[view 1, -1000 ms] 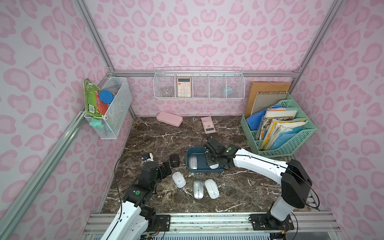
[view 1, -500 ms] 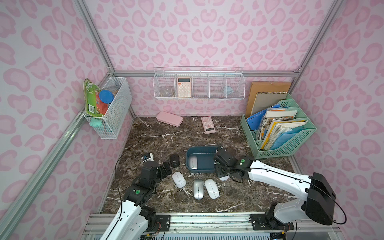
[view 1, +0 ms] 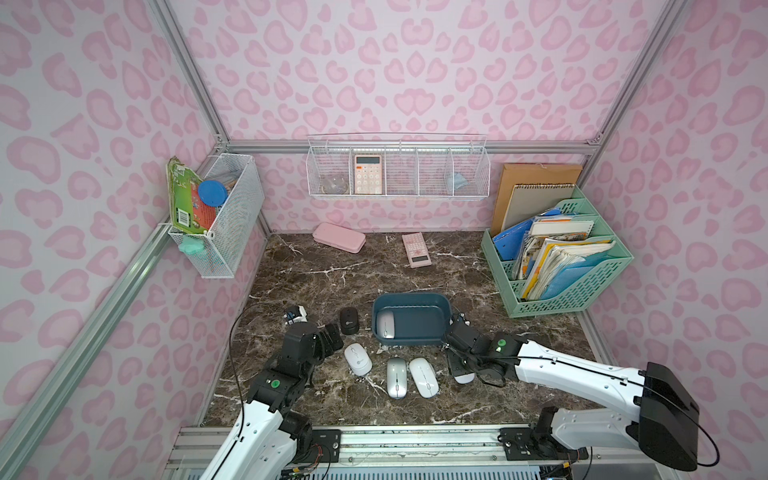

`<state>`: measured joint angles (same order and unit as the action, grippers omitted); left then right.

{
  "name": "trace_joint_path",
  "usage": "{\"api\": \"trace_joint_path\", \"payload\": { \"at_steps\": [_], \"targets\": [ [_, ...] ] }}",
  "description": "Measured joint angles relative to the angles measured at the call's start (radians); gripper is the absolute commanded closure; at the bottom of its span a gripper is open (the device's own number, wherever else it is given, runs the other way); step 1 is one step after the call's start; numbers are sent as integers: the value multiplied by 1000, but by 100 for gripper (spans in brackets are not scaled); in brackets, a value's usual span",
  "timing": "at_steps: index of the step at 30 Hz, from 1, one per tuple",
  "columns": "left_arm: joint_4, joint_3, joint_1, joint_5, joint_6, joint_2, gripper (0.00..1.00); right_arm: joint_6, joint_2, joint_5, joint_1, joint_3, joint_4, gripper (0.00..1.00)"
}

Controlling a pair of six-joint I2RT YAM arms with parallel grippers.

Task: Take out the mouse from the storage box
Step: Place the mouse at the center of the board.

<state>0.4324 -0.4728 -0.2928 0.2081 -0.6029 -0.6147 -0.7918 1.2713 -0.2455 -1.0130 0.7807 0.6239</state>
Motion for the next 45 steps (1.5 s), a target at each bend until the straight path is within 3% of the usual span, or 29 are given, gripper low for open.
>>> {"api": "trace_joint_path", "payload": {
  "at_steps": [17,35,45],
  "targets": [
    [25,-4,-6,14,-4,25,1,-33,57,26,19,-98,-100,48],
    [30,-4,-7,17,-4,18,1,37,124,95,85,-106,-186,46],
    [30,-4,-8,17,-4,14,1,41,131,88,85,-99,-190,23]
  ]
}}
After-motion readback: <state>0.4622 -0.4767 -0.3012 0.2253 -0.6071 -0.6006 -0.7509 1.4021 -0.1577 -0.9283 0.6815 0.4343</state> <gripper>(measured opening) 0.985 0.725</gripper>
